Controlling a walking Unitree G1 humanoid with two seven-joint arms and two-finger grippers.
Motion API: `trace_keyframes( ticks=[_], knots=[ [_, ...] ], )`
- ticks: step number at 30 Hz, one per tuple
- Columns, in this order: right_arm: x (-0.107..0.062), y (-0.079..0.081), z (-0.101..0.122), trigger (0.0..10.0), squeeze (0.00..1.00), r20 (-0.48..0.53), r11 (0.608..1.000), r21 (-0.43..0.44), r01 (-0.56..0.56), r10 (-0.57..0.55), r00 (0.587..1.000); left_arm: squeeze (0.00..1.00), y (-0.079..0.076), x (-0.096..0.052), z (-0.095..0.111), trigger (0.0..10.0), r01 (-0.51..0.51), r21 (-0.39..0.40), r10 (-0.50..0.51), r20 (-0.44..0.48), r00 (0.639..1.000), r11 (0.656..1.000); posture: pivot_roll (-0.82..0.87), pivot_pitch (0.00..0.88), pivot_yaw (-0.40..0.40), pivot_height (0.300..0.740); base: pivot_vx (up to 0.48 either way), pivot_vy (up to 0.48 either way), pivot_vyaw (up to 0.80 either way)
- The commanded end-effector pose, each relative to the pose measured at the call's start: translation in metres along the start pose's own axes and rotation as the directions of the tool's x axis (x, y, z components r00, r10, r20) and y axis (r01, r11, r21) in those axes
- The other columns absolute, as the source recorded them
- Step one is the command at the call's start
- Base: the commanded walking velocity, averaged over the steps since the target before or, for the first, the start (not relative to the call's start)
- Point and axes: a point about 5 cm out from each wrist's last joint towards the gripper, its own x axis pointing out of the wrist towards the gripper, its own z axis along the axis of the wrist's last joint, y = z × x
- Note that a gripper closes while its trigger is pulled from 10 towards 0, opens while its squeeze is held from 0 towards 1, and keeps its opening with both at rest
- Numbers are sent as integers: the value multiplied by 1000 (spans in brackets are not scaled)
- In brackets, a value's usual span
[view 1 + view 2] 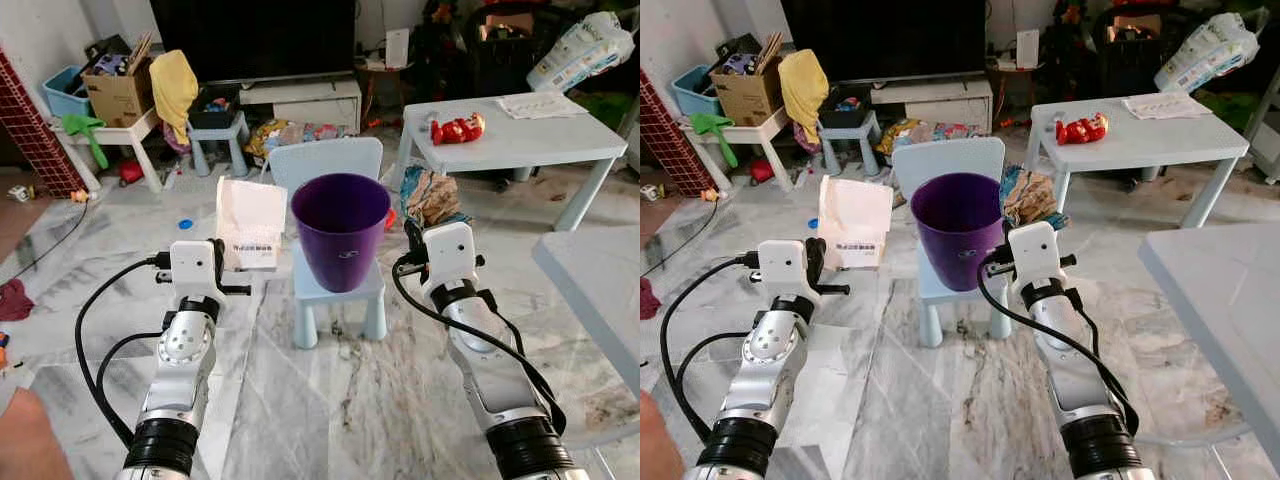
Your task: Picking trash to rubbish bin
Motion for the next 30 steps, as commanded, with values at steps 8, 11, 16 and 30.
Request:
trace_keyframes(
  ticks=[8,11,16,30],
  knots=[
    [0,-1,1,0,0,11,1000,-4,-4,4,1000,0,-2,2,3,0,17,0,-17,13,1000,1000,-91,0,49,740,480,0,0],
    [1,-1,1,0,0,12,1000,-4,-8,8,1000,0,-3,2,2,0,20,1,-20,13,1000,1000,-91,0,51,740,480,0,0],
    [0,2,0,0,0,11,1000,-9,-26,26,1000,0,-3,2,2,0,21,3,-21,12,1000,1000,-88,0,49,740,480,0,0],
    [2,7,1,0,0,14,999,-8,-52,52,999,0,-3,2,2,0,21,9,-21,8,1000,1000,-84,0,45,740,480,0,265]
  ],
)
